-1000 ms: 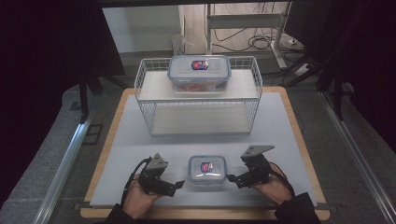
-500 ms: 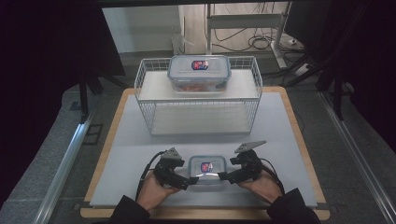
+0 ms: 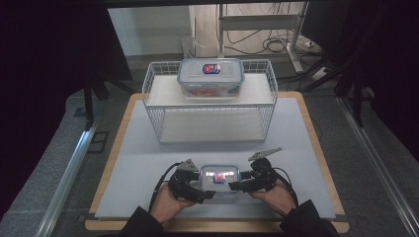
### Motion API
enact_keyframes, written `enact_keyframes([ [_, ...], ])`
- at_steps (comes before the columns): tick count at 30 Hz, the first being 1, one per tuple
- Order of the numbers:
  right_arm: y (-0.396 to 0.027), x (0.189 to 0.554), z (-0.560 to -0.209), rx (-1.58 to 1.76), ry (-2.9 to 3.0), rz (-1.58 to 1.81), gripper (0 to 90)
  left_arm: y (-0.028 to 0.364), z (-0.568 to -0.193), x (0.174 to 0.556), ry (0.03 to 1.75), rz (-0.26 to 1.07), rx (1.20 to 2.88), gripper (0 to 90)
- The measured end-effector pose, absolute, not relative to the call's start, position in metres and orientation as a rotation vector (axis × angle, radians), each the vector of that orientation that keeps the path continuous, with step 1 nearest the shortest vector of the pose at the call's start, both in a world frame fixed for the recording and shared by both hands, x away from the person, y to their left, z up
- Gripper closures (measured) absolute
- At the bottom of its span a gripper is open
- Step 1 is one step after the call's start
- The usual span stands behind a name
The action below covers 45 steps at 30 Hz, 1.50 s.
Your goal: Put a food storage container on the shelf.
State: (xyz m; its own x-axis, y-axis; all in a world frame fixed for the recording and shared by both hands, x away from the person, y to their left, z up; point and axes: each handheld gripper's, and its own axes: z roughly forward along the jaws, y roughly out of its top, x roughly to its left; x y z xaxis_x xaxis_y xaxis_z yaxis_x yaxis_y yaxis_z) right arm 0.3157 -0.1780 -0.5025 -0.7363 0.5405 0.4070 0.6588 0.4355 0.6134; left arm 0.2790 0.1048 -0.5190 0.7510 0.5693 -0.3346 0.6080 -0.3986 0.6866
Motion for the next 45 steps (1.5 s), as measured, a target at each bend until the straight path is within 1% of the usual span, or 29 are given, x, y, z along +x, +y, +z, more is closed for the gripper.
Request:
enact_keyframes([
  [1, -0.180, 0.314, -0.502, -1.062, -2.533, -1.191, 37.2, 0.109, -0.518, 0.278, 0.892, -0.075, 2.067, 18.5],
  [2, -0.181, 0.312, -0.502, -1.051, -2.534, -1.191, 38.7, 0.112, -0.517, 0.276, 0.918, -0.067, 2.040, 22.8],
  [3, -0.182, 0.309, -0.502, -1.049, -2.528, -1.189, 40.8, 0.115, -0.517, 0.275, 0.924, -0.068, 2.023, 33.4],
  [4, -0.183, 0.308, -0.502, -1.048, -2.525, -1.188, 42.2, 0.118, -0.518, 0.273, 0.929, -0.085, 1.996, 36.5],
  [8, -0.190, 0.298, -0.502, -1.028, -2.514, -1.230, 51.5, 0.119, -0.516, 0.261, 0.914, -0.045, 2.000, 44.4],
  [11, -0.195, 0.296, -0.503, -1.019, -2.476, -1.269, 54.6, 0.124, -0.516, 0.258, 0.914, -0.064, 1.972, 50.4],
  [15, -0.195, 0.295, -0.503, -1.015, -2.475, -1.279, 54.7, 0.132, -0.521, 0.261, 0.931, -0.147, 1.902, 53.4],
  [19, -0.196, 0.296, -0.505, -1.029, -2.443, -1.291, 54.5, 0.137, -0.525, 0.265, 0.927, -0.194, 1.859, 56.2],
  [24, -0.199, 0.297, -0.503, -1.046, -2.413, -1.339, 55.1, 0.138, -0.523, 0.267, 0.918, -0.215, 1.826, 57.1],
  [36, -0.203, 0.304, -0.479, -1.034, -2.356, -1.467, 57.0, 0.144, -0.497, 0.281, 0.871, -0.189, 1.792, 57.4],
  [45, -0.202, 0.318, -0.447, -1.024, -2.357, -1.511, 57.3, 0.147, -0.458, 0.300, 0.844, -0.161, 1.794, 57.4],
])
